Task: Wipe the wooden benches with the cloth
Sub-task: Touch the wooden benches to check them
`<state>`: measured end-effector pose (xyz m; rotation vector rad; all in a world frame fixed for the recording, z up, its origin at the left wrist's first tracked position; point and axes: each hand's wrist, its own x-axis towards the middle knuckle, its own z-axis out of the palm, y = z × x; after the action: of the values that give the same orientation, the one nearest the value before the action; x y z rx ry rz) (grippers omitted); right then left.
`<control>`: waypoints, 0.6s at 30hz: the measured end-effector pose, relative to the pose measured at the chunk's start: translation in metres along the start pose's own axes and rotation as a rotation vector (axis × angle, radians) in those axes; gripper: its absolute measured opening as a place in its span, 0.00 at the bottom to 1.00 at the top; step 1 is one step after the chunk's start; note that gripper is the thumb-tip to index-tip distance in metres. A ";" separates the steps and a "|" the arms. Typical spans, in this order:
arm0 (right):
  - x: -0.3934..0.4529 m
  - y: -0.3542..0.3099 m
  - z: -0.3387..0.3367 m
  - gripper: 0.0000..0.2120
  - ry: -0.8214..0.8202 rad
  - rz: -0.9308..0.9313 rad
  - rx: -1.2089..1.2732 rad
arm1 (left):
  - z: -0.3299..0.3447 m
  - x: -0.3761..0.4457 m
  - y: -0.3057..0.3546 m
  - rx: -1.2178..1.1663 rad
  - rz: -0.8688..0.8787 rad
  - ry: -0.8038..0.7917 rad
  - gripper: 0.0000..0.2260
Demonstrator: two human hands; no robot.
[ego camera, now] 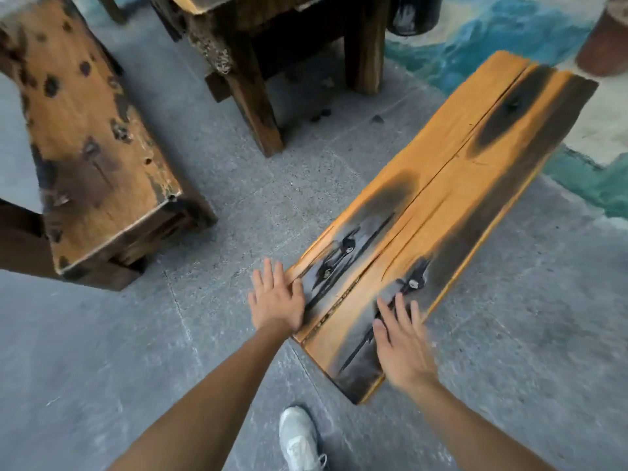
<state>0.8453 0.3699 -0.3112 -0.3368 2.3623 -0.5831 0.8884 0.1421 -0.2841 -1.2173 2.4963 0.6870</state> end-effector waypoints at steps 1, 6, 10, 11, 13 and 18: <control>0.006 0.010 0.020 0.26 0.035 -0.015 -0.006 | 0.022 0.008 0.001 -0.024 -0.067 0.022 0.28; 0.021 0.024 0.069 0.23 0.543 -0.146 0.179 | 0.092 0.029 0.000 -0.040 -0.148 0.337 0.28; 0.020 0.015 0.074 0.24 0.631 -0.123 0.361 | 0.087 0.026 -0.002 -0.023 -0.148 0.360 0.27; 0.021 0.013 0.074 0.24 0.660 -0.124 0.376 | 0.086 0.026 0.000 -0.039 -0.145 0.354 0.27; 0.021 0.010 0.075 0.21 0.720 -0.126 0.358 | 0.087 0.022 0.000 -0.041 -0.131 0.348 0.27; 0.031 0.012 0.084 0.18 0.829 -0.129 0.393 | 0.094 0.033 -0.005 -0.069 -0.110 0.375 0.28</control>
<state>0.8773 0.3417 -0.3908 -0.0617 2.9045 -1.4425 0.8759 0.1673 -0.3800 -1.6264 2.6885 0.5640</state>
